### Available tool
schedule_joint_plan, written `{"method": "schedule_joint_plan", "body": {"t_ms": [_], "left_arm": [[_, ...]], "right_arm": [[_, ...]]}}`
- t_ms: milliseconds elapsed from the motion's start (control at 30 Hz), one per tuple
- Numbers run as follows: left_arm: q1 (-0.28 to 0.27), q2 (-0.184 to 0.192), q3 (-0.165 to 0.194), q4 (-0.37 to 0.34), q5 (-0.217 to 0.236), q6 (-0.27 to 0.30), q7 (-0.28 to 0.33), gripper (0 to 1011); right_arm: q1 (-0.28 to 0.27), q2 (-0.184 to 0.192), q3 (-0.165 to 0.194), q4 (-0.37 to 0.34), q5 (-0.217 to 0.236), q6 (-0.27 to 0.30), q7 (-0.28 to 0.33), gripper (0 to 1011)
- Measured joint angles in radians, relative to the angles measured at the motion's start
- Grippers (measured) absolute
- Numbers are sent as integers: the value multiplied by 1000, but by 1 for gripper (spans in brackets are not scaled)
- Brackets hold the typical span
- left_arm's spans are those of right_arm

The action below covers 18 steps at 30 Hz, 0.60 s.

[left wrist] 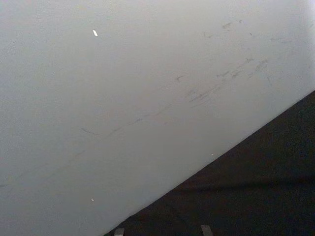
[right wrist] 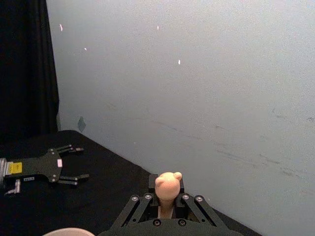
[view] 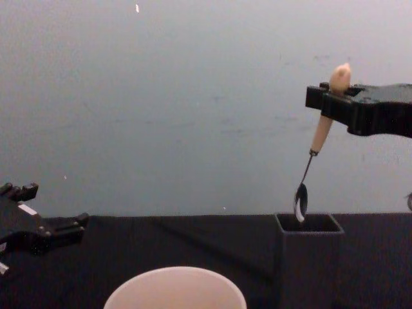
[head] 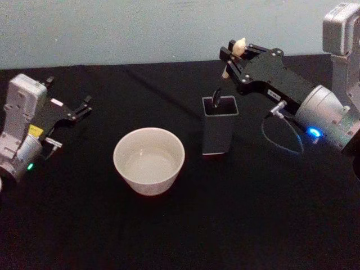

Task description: Pick up the stirring spoon with one hand, stir inside the cup, then place it back in its original position.

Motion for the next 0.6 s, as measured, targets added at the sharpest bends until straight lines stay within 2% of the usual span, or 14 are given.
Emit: {"method": "schedule_joint_plan", "body": {"t_ms": [600], "left_arm": [[0, 0, 0, 0, 0, 0, 0, 1001]], "right_arm": [[-2, -11, -5, 43, -18, 11, -3, 173]]}}
